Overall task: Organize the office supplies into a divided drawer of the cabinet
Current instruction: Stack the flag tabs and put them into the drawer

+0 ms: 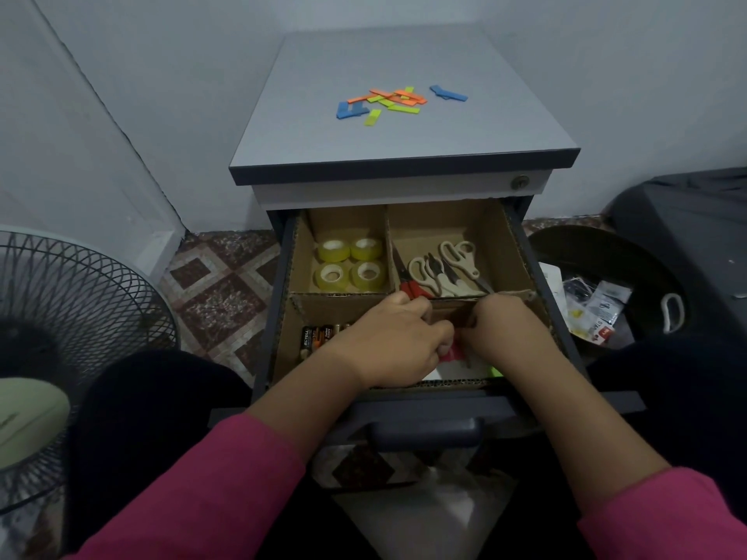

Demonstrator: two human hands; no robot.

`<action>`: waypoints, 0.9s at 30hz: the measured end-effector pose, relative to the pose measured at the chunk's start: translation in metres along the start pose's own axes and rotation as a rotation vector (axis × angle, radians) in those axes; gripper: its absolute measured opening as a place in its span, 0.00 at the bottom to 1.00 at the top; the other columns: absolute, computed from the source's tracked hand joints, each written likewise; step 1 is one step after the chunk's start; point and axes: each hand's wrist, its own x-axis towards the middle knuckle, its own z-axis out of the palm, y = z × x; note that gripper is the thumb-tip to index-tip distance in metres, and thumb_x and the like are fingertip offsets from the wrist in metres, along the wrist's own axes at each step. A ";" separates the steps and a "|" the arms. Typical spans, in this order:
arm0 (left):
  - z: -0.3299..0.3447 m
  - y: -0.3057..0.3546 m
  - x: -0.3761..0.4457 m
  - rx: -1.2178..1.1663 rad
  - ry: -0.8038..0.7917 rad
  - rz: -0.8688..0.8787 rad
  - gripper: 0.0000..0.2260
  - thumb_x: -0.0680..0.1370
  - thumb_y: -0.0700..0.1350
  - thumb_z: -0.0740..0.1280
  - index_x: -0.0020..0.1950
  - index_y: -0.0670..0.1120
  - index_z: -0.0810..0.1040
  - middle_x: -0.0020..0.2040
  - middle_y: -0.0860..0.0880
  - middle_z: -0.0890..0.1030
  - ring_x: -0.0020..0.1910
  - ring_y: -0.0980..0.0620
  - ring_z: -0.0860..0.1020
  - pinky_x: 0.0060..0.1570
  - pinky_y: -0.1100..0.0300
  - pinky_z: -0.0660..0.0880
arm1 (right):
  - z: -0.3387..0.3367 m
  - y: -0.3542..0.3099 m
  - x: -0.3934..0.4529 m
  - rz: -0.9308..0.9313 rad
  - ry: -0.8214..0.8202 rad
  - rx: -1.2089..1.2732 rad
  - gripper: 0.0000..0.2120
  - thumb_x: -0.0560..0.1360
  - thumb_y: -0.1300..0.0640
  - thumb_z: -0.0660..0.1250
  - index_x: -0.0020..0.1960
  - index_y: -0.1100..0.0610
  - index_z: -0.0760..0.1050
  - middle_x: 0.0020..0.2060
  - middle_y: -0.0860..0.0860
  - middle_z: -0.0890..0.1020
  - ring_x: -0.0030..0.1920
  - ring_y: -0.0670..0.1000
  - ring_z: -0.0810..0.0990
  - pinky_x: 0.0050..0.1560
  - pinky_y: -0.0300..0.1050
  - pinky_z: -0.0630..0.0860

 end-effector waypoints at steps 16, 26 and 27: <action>-0.003 0.003 -0.003 -0.006 -0.016 -0.015 0.11 0.80 0.49 0.54 0.61 0.53 0.71 0.57 0.48 0.70 0.47 0.53 0.59 0.51 0.62 0.55 | 0.006 0.000 0.004 0.032 -0.059 0.041 0.07 0.75 0.54 0.65 0.46 0.58 0.78 0.34 0.50 0.74 0.39 0.53 0.76 0.40 0.43 0.73; -0.004 0.002 -0.004 -0.050 -0.018 -0.032 0.13 0.80 0.47 0.54 0.62 0.51 0.71 0.58 0.49 0.69 0.49 0.52 0.60 0.51 0.63 0.56 | -0.005 0.010 -0.005 0.009 -0.161 0.103 0.17 0.63 0.57 0.77 0.49 0.46 0.80 0.46 0.49 0.81 0.48 0.50 0.80 0.51 0.46 0.79; -0.004 0.002 -0.004 -0.048 -0.020 -0.028 0.13 0.80 0.47 0.54 0.63 0.52 0.71 0.58 0.49 0.69 0.49 0.52 0.60 0.51 0.62 0.56 | -0.006 0.009 -0.005 0.001 -0.168 0.097 0.18 0.63 0.57 0.78 0.52 0.46 0.80 0.47 0.49 0.81 0.48 0.50 0.80 0.51 0.46 0.79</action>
